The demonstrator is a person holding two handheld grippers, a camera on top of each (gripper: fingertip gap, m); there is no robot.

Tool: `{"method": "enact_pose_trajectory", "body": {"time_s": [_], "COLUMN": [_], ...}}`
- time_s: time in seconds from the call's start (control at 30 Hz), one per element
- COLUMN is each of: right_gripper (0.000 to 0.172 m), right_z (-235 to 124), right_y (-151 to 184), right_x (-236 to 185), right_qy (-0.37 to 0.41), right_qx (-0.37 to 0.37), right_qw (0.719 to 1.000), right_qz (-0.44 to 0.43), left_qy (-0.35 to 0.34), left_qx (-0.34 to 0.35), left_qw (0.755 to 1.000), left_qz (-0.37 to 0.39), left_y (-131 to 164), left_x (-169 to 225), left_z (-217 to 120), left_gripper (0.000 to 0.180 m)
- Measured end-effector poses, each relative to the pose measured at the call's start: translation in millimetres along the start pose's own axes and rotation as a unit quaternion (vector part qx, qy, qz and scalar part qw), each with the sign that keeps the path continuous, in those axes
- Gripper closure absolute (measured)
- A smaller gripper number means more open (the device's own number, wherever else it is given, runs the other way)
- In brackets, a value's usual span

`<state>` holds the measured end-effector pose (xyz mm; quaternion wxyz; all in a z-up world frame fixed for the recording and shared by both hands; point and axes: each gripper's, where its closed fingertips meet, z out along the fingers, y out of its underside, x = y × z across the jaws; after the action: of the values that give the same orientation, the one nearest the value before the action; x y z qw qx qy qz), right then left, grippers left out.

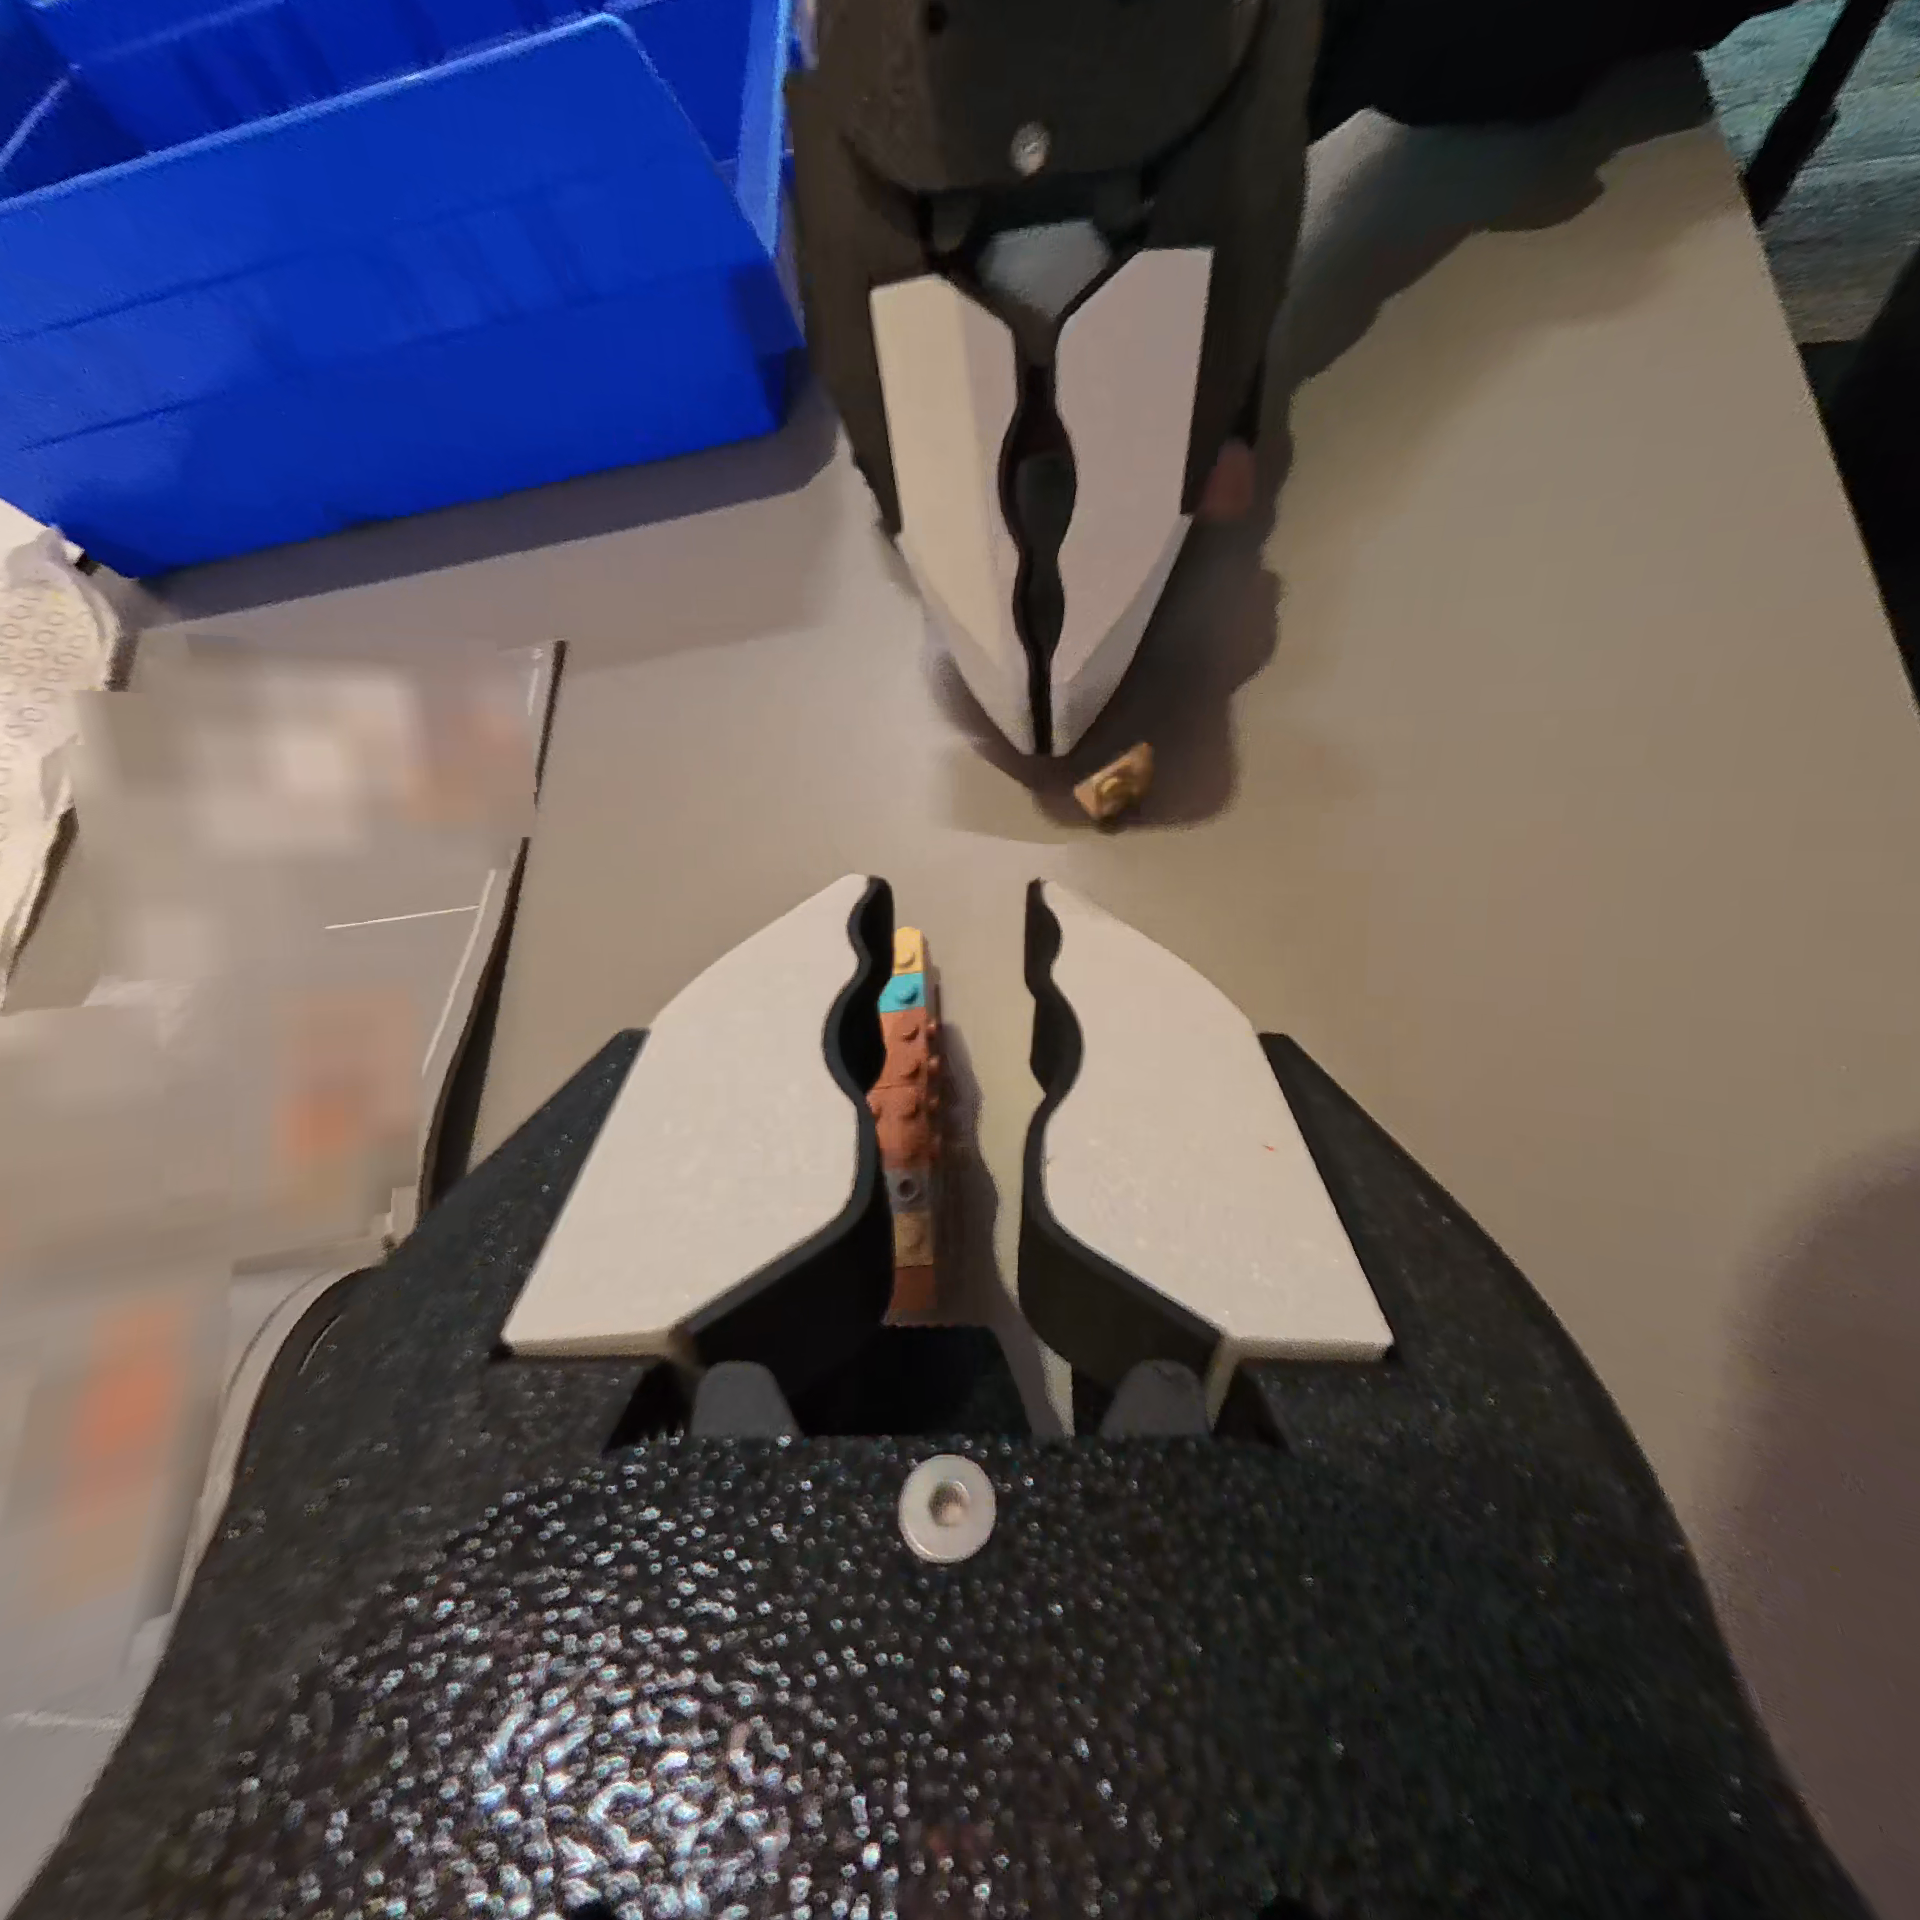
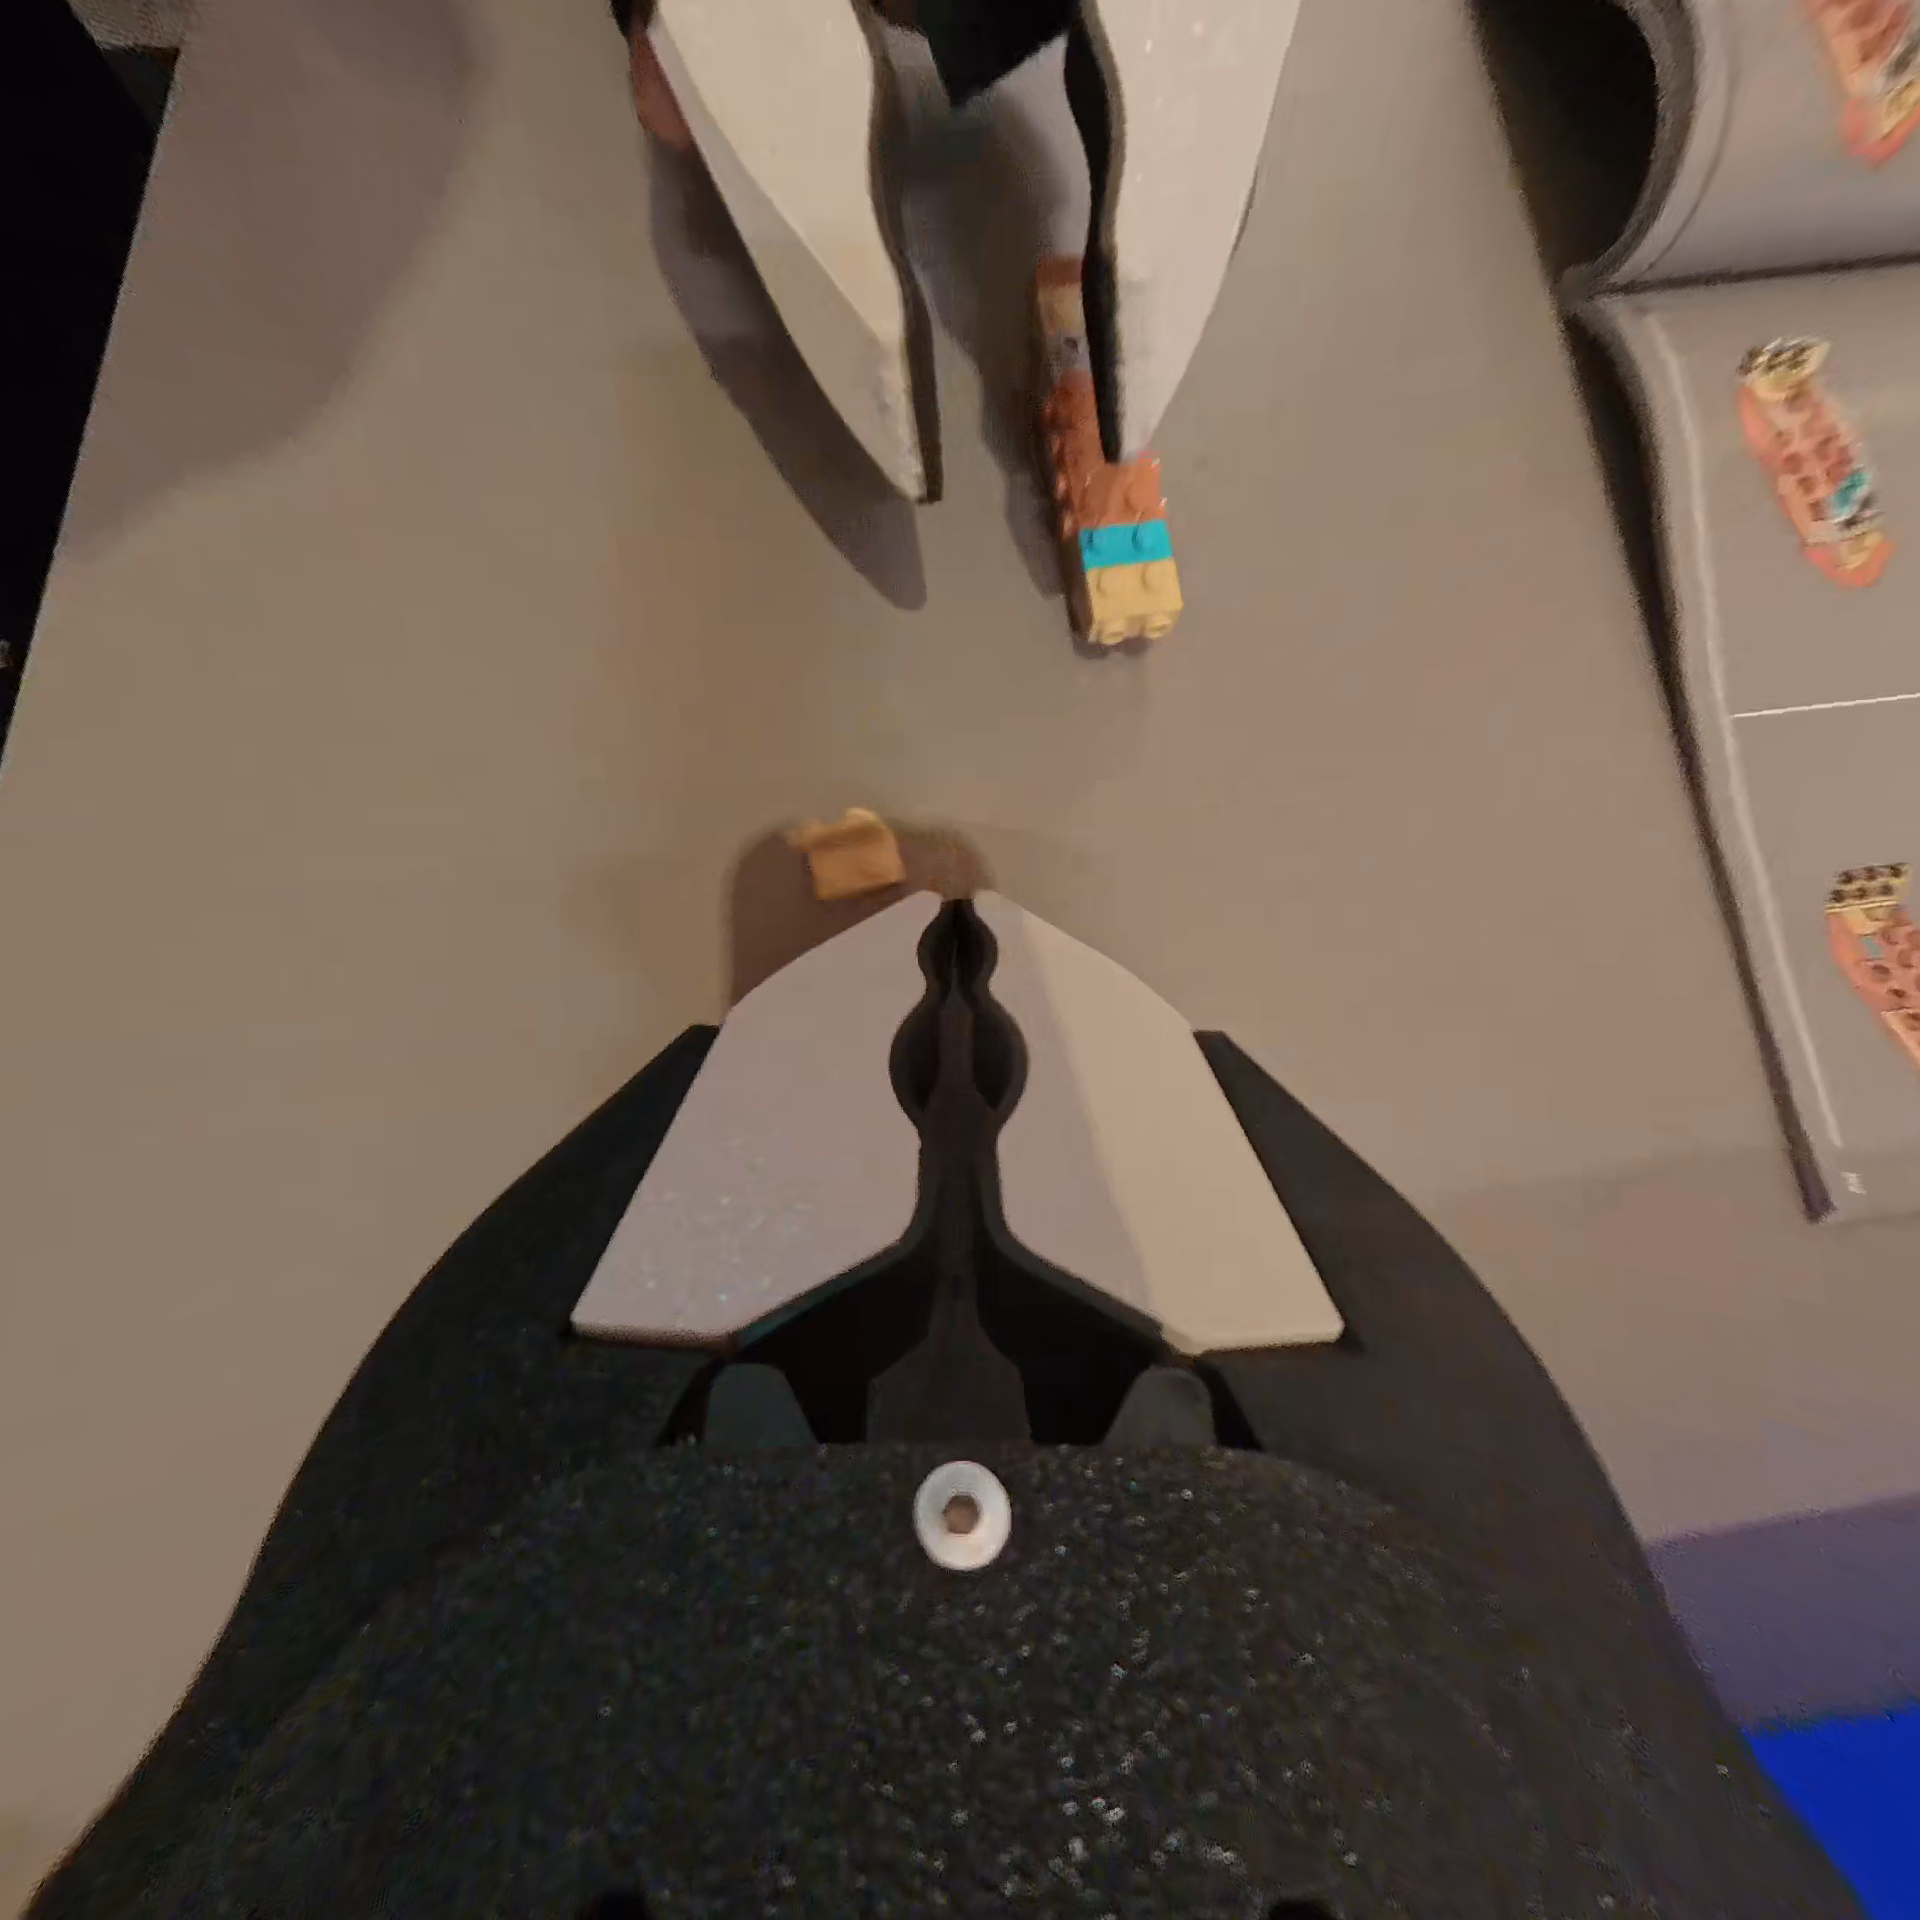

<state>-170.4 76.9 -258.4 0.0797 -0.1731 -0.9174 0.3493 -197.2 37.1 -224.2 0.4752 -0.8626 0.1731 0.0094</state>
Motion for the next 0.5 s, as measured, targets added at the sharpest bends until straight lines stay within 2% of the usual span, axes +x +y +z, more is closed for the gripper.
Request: {"method": "enact_pose_trajectory", "body": {"time_s": [0.2,0.27,0.37,0.43,0.5], "right_gripper": [0.172,0.171,0.166,0.164,0.163], "right_z": [-1.2,-6.9,-11.5,-8.4,-3.0], "right_y": [-4.4,-12.0,-26.2,-26.7,-22.6], "right_x": [8.7,1.8,-12.6,-19.4,-22.8], "right_qy": [-0.004,-0.013,-0.013,-0.005,-0.008], "right_qx": [0.008,0.032,0.077,0.074,0.051], "right_qw": [1.0,0.999,0.994,0.988,0.987], "right_qz": [0.001,-0.009,-0.074,-0.137,-0.153], "left_qy": [0.033,0.039,0.043,0.047,0.054], "left_qx": [-0.025,-0.029,-0.027,-0.025,-0.025], "left_qw": [0.999,0.999,0.999,0.998,0.998], "left_qz": [0.014,0.02,0.019,0.018,0.016], "left_y": [0.6,1.1,0.1,-0.8,-0.6], "left_x": [19.1,23.2,25.2,26.1,27.9], "left_z": [12.0,13.0,12.9,12.0,10.3], "left_gripper": [0.157,0.156,0.157,0.157,0.156]}}
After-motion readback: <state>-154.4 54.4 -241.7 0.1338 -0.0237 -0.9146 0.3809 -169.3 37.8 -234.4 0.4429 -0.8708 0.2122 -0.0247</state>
